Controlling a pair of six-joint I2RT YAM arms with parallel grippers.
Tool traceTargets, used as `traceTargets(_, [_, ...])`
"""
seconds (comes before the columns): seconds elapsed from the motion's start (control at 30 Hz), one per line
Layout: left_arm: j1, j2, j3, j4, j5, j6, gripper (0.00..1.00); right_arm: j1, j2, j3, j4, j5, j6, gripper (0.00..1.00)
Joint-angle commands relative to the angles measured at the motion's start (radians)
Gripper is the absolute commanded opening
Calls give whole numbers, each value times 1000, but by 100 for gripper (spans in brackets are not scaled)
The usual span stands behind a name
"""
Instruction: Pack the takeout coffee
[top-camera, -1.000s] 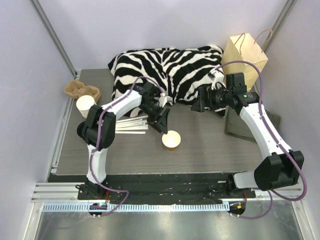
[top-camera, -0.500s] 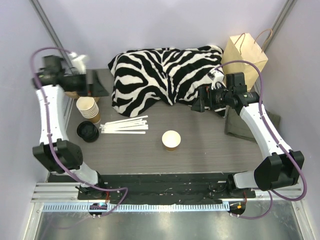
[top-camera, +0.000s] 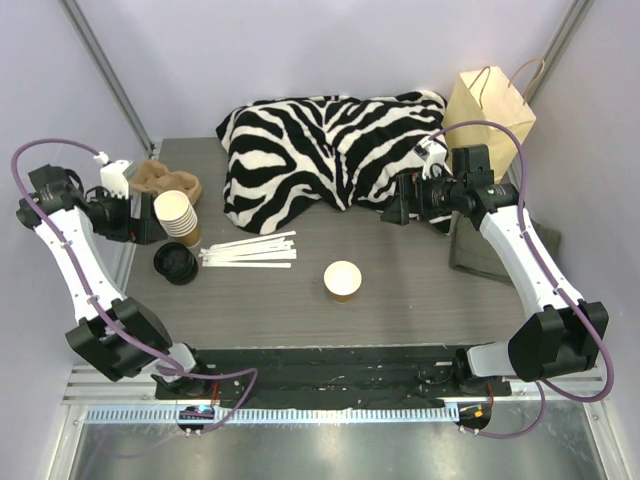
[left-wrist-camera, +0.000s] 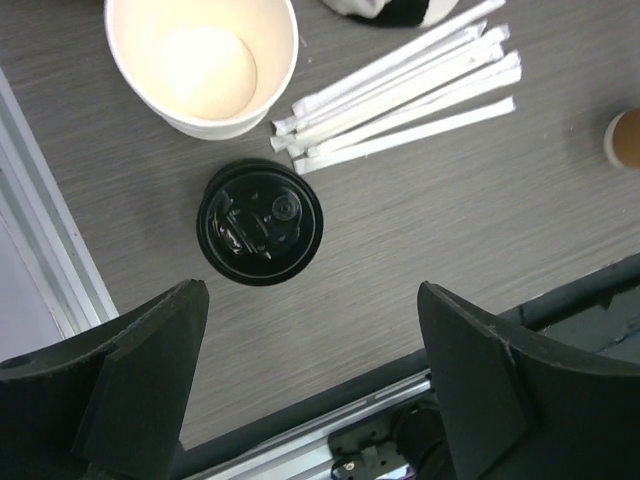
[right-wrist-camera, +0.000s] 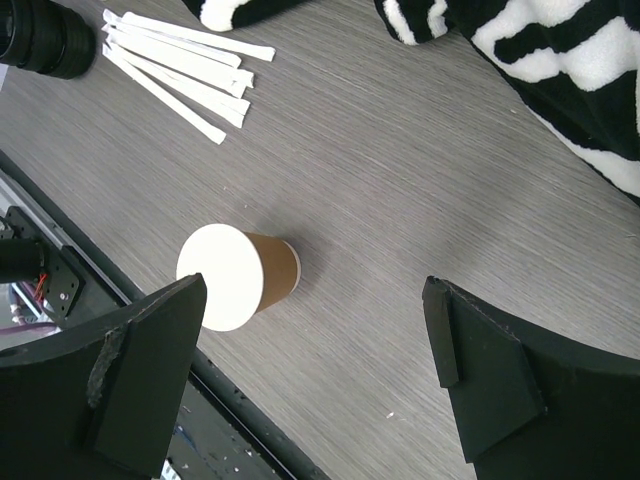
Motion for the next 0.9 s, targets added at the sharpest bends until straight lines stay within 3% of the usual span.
traceTargets(0.0, [-39, 34, -63, -289, -51, 86, 80, 1, -6, 5, 43, -37, -2, 100])
traceTargets(0.1, [-93, 28, -139, -169, -134, -3, 62, 1, 0, 5, 48, -43, 2, 100])
traceTargets(0.2, [-137, 18, -196, -100, -192, -26, 55, 3, 12, 5, 55, -55, 4, 100])
traceTargets(0.53, [-234, 14, -339, 81, -345, -42, 47, 3, 60, 27, 72, -91, 32, 100])
traceTargets(0.87, [-242, 94, -311, 140, -361, -39, 42, 3, 80, 39, 69, -98, 39, 100])
